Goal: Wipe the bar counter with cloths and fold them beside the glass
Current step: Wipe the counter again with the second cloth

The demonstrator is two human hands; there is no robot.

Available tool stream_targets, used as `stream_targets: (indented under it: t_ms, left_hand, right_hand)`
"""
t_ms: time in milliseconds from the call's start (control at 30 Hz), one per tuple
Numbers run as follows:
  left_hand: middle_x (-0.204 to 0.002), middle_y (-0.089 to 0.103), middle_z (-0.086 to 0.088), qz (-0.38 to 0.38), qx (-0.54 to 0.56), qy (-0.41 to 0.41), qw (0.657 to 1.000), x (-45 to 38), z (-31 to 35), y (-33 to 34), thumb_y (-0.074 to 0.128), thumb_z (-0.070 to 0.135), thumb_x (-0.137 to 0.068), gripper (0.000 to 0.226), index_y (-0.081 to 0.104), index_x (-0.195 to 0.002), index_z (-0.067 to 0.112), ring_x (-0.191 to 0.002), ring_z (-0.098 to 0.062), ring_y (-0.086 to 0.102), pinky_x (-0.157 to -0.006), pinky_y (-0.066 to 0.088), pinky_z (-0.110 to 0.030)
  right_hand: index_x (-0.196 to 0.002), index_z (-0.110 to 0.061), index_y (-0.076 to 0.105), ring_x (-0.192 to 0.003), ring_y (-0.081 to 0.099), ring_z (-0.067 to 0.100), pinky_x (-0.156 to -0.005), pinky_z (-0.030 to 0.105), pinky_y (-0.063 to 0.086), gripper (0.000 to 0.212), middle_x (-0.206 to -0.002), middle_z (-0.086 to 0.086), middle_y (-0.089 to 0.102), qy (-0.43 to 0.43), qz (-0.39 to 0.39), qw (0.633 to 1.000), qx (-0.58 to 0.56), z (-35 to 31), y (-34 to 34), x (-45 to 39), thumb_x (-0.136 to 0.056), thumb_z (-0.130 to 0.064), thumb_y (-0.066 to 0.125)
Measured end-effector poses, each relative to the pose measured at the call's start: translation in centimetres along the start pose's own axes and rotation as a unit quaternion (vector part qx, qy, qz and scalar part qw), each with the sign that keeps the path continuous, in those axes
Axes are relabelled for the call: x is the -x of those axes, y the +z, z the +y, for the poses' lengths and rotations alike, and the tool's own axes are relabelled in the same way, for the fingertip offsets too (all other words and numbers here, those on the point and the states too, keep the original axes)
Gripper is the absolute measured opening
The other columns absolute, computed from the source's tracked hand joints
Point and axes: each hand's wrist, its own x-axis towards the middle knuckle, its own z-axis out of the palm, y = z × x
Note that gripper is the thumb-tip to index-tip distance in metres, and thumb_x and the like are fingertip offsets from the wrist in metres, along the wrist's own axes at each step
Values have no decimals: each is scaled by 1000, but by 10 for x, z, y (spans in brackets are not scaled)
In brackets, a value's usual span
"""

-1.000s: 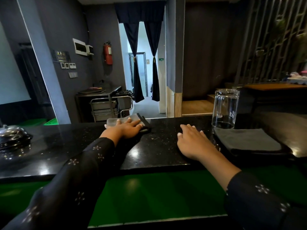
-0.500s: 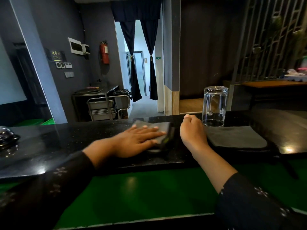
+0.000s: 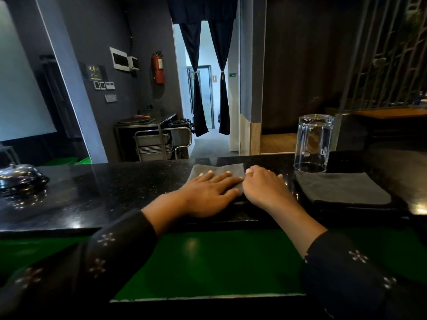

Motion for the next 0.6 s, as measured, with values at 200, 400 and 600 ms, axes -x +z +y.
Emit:
stream_targets:
  t_ms: [200,400,600]
  left_hand:
    - [-156,24,-2,28,-16,-180,983,28,-105,-20,18,65,-87,63,26,-142,36,-142,-32,22,-115,16,-51]
    - [-160,2,-1,-8,-12,-290,957,30,-137,-19,11,68,-88,62,9,-146,46,-144,-41,0,-113,-2,-61]
    - [-158,-8,12,-20,-27,-139,990,89,-78,-16,-14,89,-55,78,-12,-129,64,-146,-28,-6,-116,-4,-53]
  right_hand:
    - [-151,-21,14,-148,0,28,-117,50,-6,64,-160,10,7,-42,-98,986,126,5,6,0,-96,-53,16]
    - [-151,-29,10,-147,-1,32,-117,53,-5,62,-160,12,3,-47,-116,980,157,0,6,-2,-95,-53,18]
    - [-151,-32,11,-147,0,33,-117,50,-3,63,-160,12,5,-71,-129,976,160,1,4,0,-94,-57,17]
